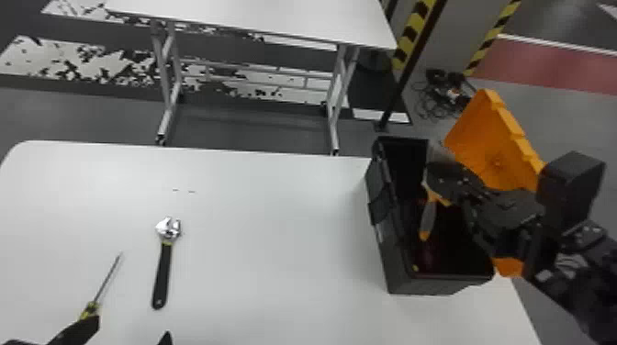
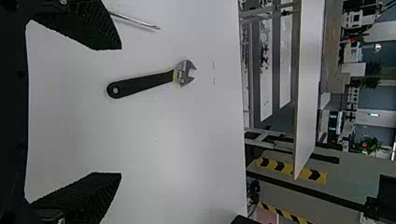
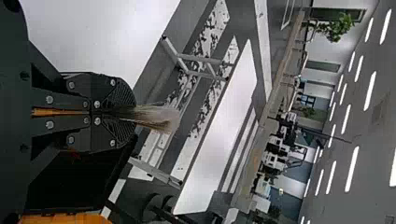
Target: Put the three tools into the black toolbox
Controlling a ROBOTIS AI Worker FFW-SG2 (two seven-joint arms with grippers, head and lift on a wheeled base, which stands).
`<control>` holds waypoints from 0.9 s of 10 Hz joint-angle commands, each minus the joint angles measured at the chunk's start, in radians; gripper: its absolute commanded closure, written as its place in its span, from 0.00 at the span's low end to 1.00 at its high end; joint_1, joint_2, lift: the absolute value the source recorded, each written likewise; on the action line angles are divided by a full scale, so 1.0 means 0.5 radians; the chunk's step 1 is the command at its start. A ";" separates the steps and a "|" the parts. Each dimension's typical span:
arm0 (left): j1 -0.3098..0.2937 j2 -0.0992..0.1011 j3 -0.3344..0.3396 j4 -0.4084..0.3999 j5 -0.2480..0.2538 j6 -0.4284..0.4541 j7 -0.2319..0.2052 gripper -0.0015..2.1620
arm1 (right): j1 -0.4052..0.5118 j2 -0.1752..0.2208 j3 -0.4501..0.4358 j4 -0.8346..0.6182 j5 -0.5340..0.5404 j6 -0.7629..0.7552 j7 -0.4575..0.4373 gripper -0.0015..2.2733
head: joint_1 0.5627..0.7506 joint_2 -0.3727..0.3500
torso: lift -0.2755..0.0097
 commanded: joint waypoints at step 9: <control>-0.010 -0.087 0.071 -0.037 -0.019 0.041 -0.081 0.03 | 0.051 0.205 -0.419 0.098 -0.909 0.341 0.155 0.03 | 0.70 0.15 | 0.79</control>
